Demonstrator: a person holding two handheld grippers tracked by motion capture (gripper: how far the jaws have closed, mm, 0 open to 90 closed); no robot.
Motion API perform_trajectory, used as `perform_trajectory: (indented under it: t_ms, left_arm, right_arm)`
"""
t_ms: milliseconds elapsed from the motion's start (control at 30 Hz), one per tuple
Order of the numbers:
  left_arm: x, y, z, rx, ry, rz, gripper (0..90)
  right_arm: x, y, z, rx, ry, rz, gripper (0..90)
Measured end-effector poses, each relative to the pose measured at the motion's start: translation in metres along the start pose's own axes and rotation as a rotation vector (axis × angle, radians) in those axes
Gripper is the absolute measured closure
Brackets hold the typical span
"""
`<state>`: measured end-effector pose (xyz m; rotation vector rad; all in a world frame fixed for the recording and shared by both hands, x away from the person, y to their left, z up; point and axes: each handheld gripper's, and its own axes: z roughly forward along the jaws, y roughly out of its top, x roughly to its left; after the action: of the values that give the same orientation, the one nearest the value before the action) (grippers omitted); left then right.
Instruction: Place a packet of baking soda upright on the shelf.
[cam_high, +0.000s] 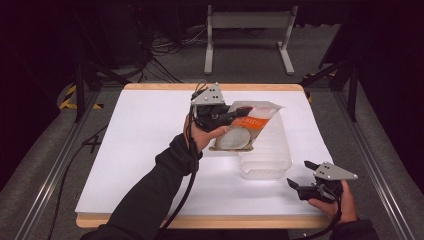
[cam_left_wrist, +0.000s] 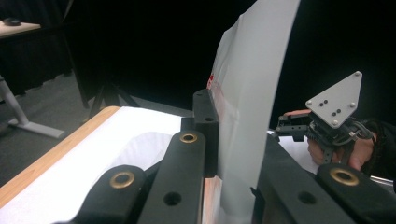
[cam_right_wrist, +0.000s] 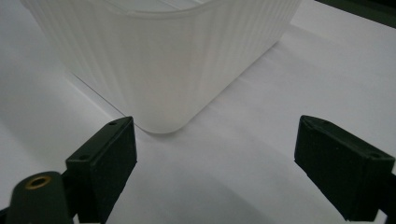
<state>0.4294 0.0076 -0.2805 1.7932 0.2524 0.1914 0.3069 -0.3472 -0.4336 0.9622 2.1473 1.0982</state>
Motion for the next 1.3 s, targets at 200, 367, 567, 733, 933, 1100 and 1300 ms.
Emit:
perform_trajectory:
  t_ms: [200, 367, 567, 733, 933, 1100, 1300]
  left_arm:
    - [-0.003, 0.001, 0.012, -0.01, -0.01, -0.006, 90.0]
    - [-0.008, 0.002, 0.028, -0.006, -0.03, -0.004, 90.0]
    - [-0.013, 0.003, 0.049, 0.001, -0.066, -0.007, 90.0]
    - [-0.015, 0.004, 0.058, -0.003, -0.08, -0.005, 90.0]
    - [-0.018, 0.006, 0.064, -0.021, -0.104, -0.01, 90.0]
    - [-0.023, 0.005, 0.068, -0.027, -0.12, -0.009, 90.0]
    - [-0.026, -0.001, 0.078, -0.022, -0.131, -0.019, 90.0]
  right_arm:
    - [0.001, 0.002, 0.005, 0.002, 0.014, -0.007, 13.8]
    - [0.002, 0.0, 0.001, 0.004, 0.016, -0.013, 13.8]
    - [-0.001, -0.002, -0.004, -0.007, 0.001, 0.011, 13.8]
    - [0.0, -0.004, -0.005, -0.005, 0.003, 0.008, 13.8]
    - [-0.001, -0.006, -0.01, -0.009, -0.01, 0.022, 13.8]
    - [0.001, -0.006, -0.009, -0.002, -0.007, 0.016, 13.7]
    - [0.0, -0.006, -0.009, -0.004, -0.007, 0.018, 13.8]
